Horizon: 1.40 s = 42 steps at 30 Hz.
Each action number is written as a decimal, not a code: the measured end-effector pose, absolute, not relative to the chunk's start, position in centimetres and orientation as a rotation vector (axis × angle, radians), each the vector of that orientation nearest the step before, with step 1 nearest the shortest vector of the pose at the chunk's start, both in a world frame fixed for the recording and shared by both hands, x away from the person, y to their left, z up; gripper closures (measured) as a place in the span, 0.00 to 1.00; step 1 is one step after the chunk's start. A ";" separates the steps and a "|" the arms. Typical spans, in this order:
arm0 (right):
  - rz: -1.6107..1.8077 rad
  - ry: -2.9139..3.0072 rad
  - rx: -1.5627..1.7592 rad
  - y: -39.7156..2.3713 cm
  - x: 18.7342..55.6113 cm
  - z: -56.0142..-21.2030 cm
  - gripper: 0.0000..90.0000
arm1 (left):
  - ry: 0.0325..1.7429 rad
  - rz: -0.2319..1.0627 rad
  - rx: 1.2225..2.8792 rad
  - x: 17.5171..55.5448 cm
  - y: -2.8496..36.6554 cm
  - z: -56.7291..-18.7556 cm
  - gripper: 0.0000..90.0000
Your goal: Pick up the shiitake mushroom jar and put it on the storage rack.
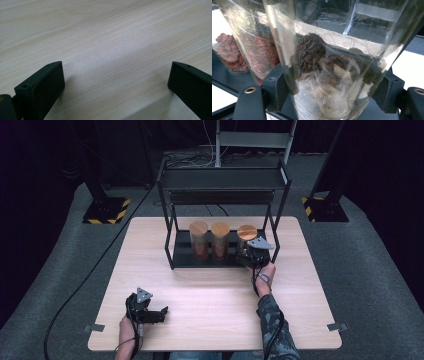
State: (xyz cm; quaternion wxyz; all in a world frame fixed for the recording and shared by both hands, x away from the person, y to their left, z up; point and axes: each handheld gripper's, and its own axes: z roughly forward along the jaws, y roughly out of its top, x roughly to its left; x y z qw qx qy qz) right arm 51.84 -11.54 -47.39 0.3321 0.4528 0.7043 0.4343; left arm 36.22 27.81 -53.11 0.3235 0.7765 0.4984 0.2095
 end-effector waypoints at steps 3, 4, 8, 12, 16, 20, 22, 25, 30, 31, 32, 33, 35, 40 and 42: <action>1.131 1.841 1.189 -11.5 52.1 -47.6 0.27 | 1.307 0.550 2.039 36.2 27.8 -53.1 0.00; 1.127 1.843 1.185 -11.4 52.2 -47.6 0.27 | 1.307 0.550 2.039 36.2 27.8 -53.1 0.00; 1.125 1.846 1.186 -11.4 52.4 -47.8 0.27 | 1.307 0.550 2.038 36.2 27.8 -53.1 0.00; 1.121 1.848 1.188 -11.3 52.7 -48.0 0.27 | 1.307 0.550 2.039 36.2 27.8 -53.1 0.00; 1.115 1.859 1.189 -11.1 53.0 -48.1 0.27 | 1.307 0.549 2.038 36.2 27.8 -53.1 0.00; 1.108 1.866 1.192 -11.0 53.2 -48.4 0.27 | 1.307 0.549 2.037 36.2 27.8 -53.1 0.00; 1.121 1.860 1.200 -11.1 53.2 -48.5 0.27 | 1.308 0.549 2.037 36.2 27.8 -53.1 0.00; 1.121 1.870 1.201 -11.1 53.4 -48.9 0.27 | 1.308 0.549 2.037 36.2 27.8 -53.1 0.00; 1.178 1.847 1.229 -11.4 53.5 -49.3 0.27 | 1.307 0.550 2.037 36.2 27.8 -53.1 0.00; 1.185 1.844 1.234 -11.5 53.6 -49.3 0.27 | 1.307 0.549 2.037 36.2 27.8 -53.1 0.00; 1.185 1.844 1.234 -11.5 53.6 -49.3 0.27 | 1.307 0.550 2.037 36.2 27.8 -53.1 0.00; 1.192 1.843 1.240 -11.5 53.6 -49.4 0.27 | 1.308 0.550 2.037 36.2 27.8 -53.1 0.00; 1.203 1.838 1.246 -11.6 53.6 -49.5 0.27 | 1.307 0.550 2.037 36.2 27.8 -53.1 0.00; 1.207 1.852 1.240 -11.4 53.7 -49.4 0.27 | 1.308 0.550 2.037 36.2 27.8 -53.1 0.00; 1.208 1.851 1.241 -11.4 53.7 -49.4 0.27 | 1.307 0.550 2.038 36.2 27.8 -53.1 0.00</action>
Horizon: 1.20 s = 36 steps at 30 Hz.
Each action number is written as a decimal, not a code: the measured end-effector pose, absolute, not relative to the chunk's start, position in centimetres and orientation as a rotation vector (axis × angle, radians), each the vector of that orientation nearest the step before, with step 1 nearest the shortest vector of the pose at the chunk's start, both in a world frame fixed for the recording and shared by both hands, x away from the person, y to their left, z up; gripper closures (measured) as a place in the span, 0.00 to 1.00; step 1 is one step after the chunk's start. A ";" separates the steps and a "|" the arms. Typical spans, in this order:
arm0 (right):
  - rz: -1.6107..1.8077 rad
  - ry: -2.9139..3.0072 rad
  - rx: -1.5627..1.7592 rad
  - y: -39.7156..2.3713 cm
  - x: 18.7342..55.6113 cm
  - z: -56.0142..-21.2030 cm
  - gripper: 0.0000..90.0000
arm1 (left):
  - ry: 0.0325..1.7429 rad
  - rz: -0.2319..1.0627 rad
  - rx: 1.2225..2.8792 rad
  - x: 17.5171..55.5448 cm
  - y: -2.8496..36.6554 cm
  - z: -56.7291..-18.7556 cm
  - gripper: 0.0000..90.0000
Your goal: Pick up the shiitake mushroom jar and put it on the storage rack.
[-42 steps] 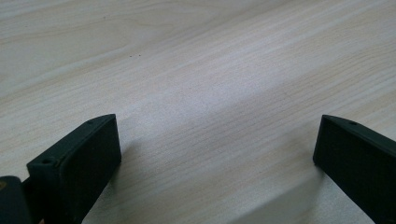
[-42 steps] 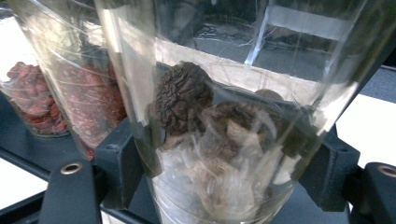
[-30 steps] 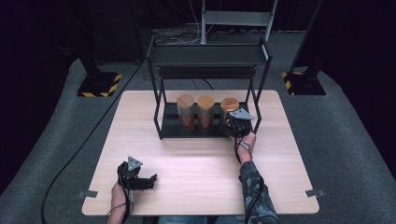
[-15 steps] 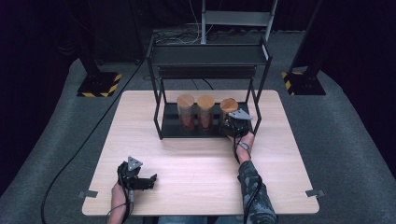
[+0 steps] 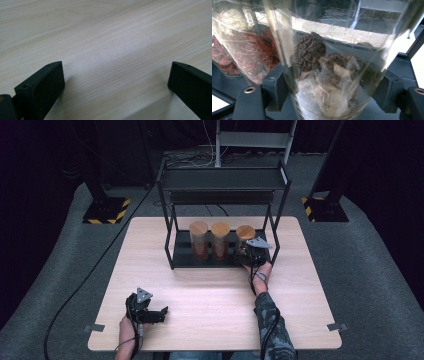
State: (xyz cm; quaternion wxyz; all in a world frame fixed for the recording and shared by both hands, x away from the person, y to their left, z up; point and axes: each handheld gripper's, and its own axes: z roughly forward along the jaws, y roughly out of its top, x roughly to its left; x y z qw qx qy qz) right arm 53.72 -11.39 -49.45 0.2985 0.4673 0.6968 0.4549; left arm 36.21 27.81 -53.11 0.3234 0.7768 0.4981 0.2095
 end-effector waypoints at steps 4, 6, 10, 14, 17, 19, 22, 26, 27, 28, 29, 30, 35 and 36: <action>1.207 1.856 1.241 -11.4 53.8 -49.4 0.27 | 1.307 0.550 2.038 36.2 27.8 -53.1 0.00; 1.204 1.860 1.243 -11.4 53.8 -49.3 0.27 | 1.307 0.550 2.038 36.2 27.8 -53.1 0.00; 1.201 1.861 1.245 -11.4 53.8 -49.3 0.27 | 1.308 0.550 2.037 36.2 27.8 -53.1 0.00; 1.202 1.862 1.246 -11.4 53.8 -49.3 0.27 | 1.308 0.549 2.037 36.2 27.8 -53.1 0.00; 1.202 1.865 1.263 -11.4 53.9 -49.3 0.18 | 1.308 0.549 2.037 36.2 27.8 -53.1 0.00; 1.197 1.896 1.288 -11.5 54.0 -49.4 0.12 | 1.308 0.549 2.038 36.2 27.8 -53.1 0.00; 1.182 1.920 1.326 -11.7 53.9 -49.3 0.07 | 1.307 0.549 2.039 36.2 27.8 -53.1 0.00; 1.153 1.941 1.346 -11.9 53.1 -49.1 0.03 | 1.307 0.549 2.038 36.2 27.8 -53.1 0.00; 1.138 1.952 1.353 -11.9 52.9 -49.1 0.03 | 1.308 0.549 2.038 36.2 27.8 -53.1 0.00; 1.130 1.961 1.350 -11.9 52.6 -49.1 0.02 | 1.308 0.549 2.038 36.2 27.8 -53.1 0.00; 1.119 1.970 1.350 -12.0 52.3 -49.2 0.01 | 1.308 0.549 2.038 36.2 27.8 -53.1 0.00; 1.109 1.983 1.353 -12.0 52.0 -49.2 0.01 | 1.308 0.549 2.038 36.2 27.8 -53.1 0.00; 1.070 2.029 1.316 -12.2 50.0 -49.3 0.00 | 1.307 0.550 2.038 36.2 27.8 -53.1 0.00; 1.060 2.039 1.305 -12.3 49.5 -49.3 0.00 | 1.308 0.550 2.038 36.2 27.8 -53.1 0.00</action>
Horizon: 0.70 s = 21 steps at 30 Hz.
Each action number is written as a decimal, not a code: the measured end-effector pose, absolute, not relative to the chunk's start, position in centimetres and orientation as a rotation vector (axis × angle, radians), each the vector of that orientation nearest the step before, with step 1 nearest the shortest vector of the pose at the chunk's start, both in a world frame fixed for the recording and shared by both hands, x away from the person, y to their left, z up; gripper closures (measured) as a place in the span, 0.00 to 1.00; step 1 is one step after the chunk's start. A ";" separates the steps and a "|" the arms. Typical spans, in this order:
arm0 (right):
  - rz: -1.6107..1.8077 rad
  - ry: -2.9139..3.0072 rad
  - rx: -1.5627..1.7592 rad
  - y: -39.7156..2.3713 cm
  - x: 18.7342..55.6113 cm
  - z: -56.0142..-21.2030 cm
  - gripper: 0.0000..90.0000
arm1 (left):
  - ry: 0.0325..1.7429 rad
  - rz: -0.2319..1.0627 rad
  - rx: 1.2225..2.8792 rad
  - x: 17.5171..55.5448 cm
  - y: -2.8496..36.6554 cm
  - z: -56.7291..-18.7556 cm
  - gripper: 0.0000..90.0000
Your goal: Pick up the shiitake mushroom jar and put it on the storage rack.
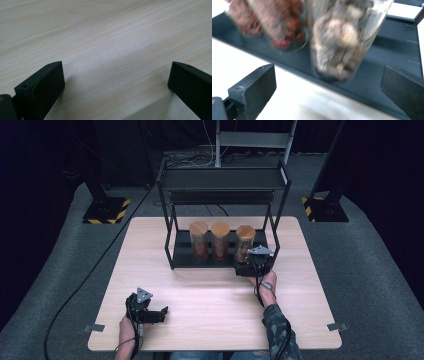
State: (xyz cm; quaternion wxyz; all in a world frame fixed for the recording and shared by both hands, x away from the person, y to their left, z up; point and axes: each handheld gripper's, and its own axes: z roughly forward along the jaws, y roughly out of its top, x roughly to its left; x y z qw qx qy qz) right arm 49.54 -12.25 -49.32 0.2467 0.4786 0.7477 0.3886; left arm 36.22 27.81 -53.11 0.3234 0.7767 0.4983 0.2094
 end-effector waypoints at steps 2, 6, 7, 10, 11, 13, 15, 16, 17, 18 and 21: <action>1.069 2.045 1.294 -12.4 48.6 -49.3 0.00 | 1.308 0.550 2.038 36.2 27.8 -53.1 0.00; 1.068 2.060 1.271 -13.0 46.5 -49.4 0.00 | 1.308 0.550 2.038 36.2 27.8 -53.1 0.00; 1.069 2.061 1.266 -13.2 45.9 -49.5 0.00 | 1.307 0.550 2.038 36.2 27.8 -53.1 0.00; 1.082 2.059 1.274 -14.0 44.2 -49.9 0.00 | 1.308 0.550 2.038 36.2 27.8 -53.1 0.00; 1.087 2.056 1.282 -14.4 43.6 -50.1 0.00 | 1.308 0.550 2.038 36.2 27.8 -53.1 0.00; 1.080 2.061 1.294 -15.1 42.5 -50.5 0.00 | 1.308 0.550 2.038 36.2 27.8 -53.1 0.00; 1.073 2.056 1.306 -15.9 41.4 -50.8 0.00 | 1.308 0.550 2.038 36.2 27.8 -53.1 0.00; 1.071 2.056 1.315 -16.3 40.9 -51.0 0.00 | 1.308 0.550 2.038 36.2 27.8 -53.1 0.00; 1.071 2.056 1.327 -16.7 40.4 -51.1 0.00 | 1.308 0.550 2.038 36.2 27.8 -53.1 0.00; 1.070 2.050 1.335 -17.2 39.8 -51.3 0.00 | 1.308 0.550 2.038 36.2 27.8 -53.1 0.00; 1.063 2.045 1.373 -18.4 38.4 -51.9 0.00 | 1.308 0.550 2.038 36.2 27.8 -53.1 0.00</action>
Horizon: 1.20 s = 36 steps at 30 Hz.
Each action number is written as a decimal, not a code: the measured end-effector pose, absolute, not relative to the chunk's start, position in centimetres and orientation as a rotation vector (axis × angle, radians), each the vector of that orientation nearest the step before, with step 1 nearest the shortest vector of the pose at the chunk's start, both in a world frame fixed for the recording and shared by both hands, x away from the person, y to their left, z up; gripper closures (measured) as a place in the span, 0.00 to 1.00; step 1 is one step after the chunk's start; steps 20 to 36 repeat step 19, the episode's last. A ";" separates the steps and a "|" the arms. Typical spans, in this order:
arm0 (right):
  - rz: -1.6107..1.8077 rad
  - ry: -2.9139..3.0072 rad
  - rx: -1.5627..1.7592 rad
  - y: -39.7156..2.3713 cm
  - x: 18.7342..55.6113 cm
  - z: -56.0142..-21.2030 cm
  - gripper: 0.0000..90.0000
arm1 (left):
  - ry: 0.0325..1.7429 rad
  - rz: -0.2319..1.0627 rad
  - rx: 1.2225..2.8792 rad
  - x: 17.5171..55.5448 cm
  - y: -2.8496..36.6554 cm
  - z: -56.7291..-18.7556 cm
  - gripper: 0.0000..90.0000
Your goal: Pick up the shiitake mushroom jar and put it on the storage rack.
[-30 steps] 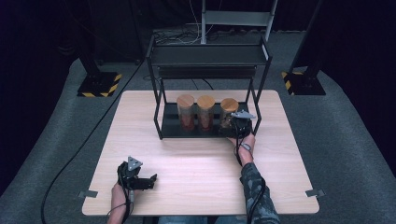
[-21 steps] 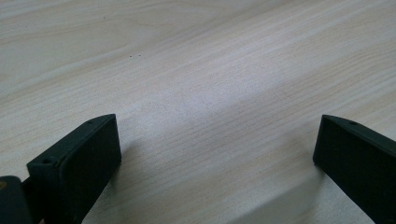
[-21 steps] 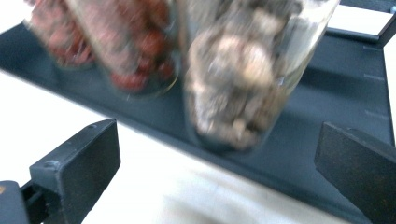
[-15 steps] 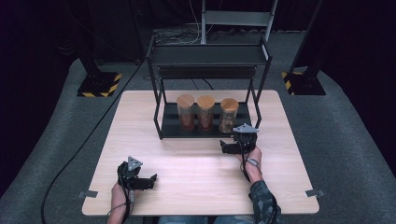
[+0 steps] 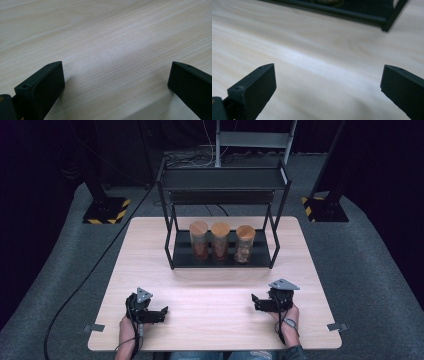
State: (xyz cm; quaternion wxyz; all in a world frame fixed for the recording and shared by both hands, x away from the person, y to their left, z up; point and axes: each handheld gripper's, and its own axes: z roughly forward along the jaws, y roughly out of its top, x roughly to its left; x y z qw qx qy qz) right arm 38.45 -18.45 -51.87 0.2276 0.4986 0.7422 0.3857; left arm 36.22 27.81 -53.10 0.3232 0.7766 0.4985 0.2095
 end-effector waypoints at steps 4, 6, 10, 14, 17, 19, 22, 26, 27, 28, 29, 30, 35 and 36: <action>1.044 2.031 1.411 -20.0 36.9 -52.5 0.00 | 1.308 0.550 2.038 36.2 27.8 -53.1 0.00; 1.022 2.035 1.436 -20.6 36.3 -52.7 0.00 | 1.309 0.550 2.038 36.2 27.8 -53.1 0.00; 1.018 2.025 1.449 -21.5 35.3 -52.7 0.00 | 1.308 0.550 2.040 36.2 27.8 -53.1 0.00; 1.014 2.033 1.455 -22.0 34.9 -52.8 0.00 | 1.309 0.552 2.040 36.2 27.8 -53.1 0.00; 1.016 2.039 1.445 -22.1 34.8 -52.8 0.00 | 1.309 0.552 2.039 36.2 27.8 -53.1 0.00; 1.003 2.053 1.450 -22.0 34.9 -52.8 0.00 | 1.310 0.552 2.040 36.2 27.8 -53.1 0.00; 1.003 2.053 1.450 -22.0 34.9 -52.8 0.00 | 1.310 0.552 2.040 36.2 27.8 -53.1 0.00; 1.003 2.053 1.450 -22.0 34.9 -52.8 0.00 | 1.310 0.552 2.040 36.2 27.8 -53.1 0.00; 1.003 2.053 1.450 -22.0 34.9 -52.8 0.00 | 1.310 0.552 2.040 36.2 27.8 -53.1 0.00; 1.003 2.053 1.450 -22.0 34.9 -52.8 0.00 | 1.310 0.552 2.040 36.2 27.8 -53.1 0.00; 1.003 2.053 1.450 -22.0 34.9 -52.8 0.00 | 1.310 0.552 2.040 36.2 27.8 -53.1 0.00; 1.003 2.053 1.450 -22.0 34.9 -52.8 0.00 | 1.310 0.552 2.040 36.2 27.8 -53.1 0.00; 1.003 2.053 1.450 -22.0 34.9 -52.8 0.00 | 1.310 0.552 2.040 36.2 27.8 -53.1 0.00; 1.003 2.053 1.450 -22.0 34.9 -52.8 0.00 | 1.310 0.552 2.040 36.2 27.8 -53.1 0.00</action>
